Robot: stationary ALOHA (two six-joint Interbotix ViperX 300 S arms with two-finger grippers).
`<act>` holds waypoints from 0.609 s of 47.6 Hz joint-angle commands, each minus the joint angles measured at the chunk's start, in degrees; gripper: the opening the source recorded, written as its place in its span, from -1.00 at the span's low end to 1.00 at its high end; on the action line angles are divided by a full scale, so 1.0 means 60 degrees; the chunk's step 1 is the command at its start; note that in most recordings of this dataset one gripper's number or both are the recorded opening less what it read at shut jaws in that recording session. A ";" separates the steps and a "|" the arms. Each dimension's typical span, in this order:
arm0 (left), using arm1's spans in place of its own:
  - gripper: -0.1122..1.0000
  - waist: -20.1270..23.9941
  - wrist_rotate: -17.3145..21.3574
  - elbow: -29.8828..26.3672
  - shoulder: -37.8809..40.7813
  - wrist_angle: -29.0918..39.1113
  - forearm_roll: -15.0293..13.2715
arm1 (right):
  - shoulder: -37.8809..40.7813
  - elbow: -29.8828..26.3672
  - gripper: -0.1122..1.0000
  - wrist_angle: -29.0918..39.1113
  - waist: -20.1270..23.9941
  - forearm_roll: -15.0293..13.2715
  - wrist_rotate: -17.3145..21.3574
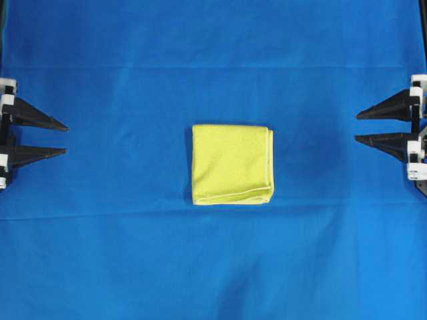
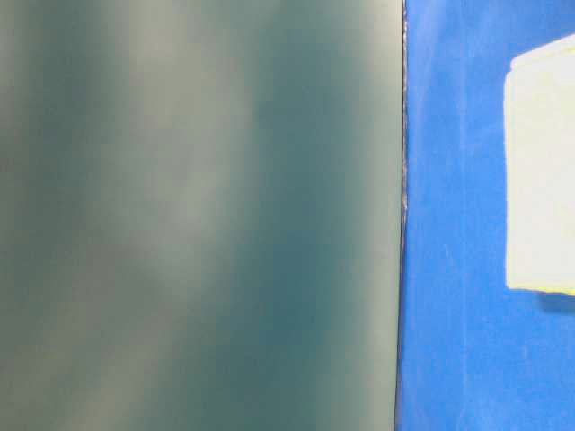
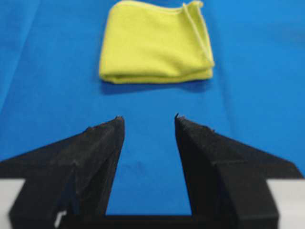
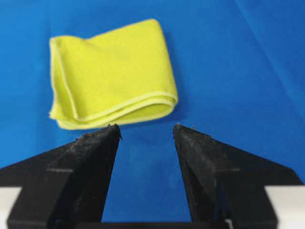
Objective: Fold the yellow towel.
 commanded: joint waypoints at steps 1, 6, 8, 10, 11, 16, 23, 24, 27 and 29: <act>0.00 0.0088 0.0015 -0.0088 0.0190 -0.0161 -0.0029 | 0.0103 -0.0132 0.19 -0.0117 -0.0117 0.0015 0.0000; 0.00 0.0205 0.0015 -0.0073 0.0190 -0.0190 -0.0029 | 0.0073 -0.0146 0.19 -0.0117 -0.0146 0.0015 0.0000; 0.00 0.0234 0.0015 -0.0073 0.0205 -0.0176 -0.0015 | 0.0073 -0.0146 0.19 -0.0117 -0.0146 0.0015 0.0000; 0.00 0.0234 0.0029 -0.0073 0.0205 -0.0176 -0.0029 | 0.0073 -0.0146 0.19 -0.0132 -0.0146 0.0029 0.0000; 0.00 0.0234 0.0015 -0.0073 0.0205 -0.0190 -0.0015 | 0.0073 -0.0146 0.19 -0.0132 -0.0146 0.0029 0.0015; 0.00 0.0234 0.0015 -0.0073 0.0190 -0.0176 -0.0029 | 0.0044 -0.0161 0.19 -0.0103 -0.0146 0.0015 0.0015; 0.00 0.0249 0.0029 -0.0073 0.0190 -0.0176 -0.0029 | 0.0029 -0.0176 0.19 -0.0088 -0.0146 0.0029 0.0015; 0.00 0.0234 0.0029 -0.0073 0.0190 -0.0176 -0.0015 | 0.0029 -0.0176 0.19 -0.0088 -0.0146 0.0015 0.0015; 0.00 0.0234 0.0029 -0.0073 0.0190 -0.0176 -0.0015 | 0.0029 -0.0176 0.19 -0.0073 -0.0146 0.0029 0.0015; 0.00 0.0234 0.0029 -0.0073 0.0205 -0.0176 -0.0015 | 0.0029 -0.0176 0.19 -0.0073 -0.0146 0.0029 0.0015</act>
